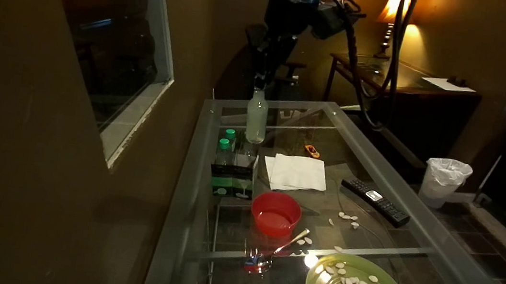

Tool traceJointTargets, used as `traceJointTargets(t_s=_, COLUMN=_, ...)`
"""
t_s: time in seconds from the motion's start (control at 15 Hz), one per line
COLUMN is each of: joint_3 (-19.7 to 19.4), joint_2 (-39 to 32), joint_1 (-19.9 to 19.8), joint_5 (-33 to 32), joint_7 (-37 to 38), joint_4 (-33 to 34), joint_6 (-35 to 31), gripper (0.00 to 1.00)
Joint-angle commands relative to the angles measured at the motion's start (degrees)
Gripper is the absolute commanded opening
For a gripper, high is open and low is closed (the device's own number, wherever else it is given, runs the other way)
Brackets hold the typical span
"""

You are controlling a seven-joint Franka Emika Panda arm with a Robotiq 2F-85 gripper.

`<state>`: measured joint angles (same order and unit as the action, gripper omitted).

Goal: Remove the two bottom bottles and place them on the table

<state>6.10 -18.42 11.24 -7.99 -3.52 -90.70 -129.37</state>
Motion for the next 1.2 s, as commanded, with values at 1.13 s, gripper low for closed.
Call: traceJointTargets(t_s=1.13, joint_3=0.31, joint_2=2.93, joint_1=-8.91, joint_5=9.95, joint_7=-11.54, joint_4=-21.78, joint_6=-9.87, gripper=0.07)
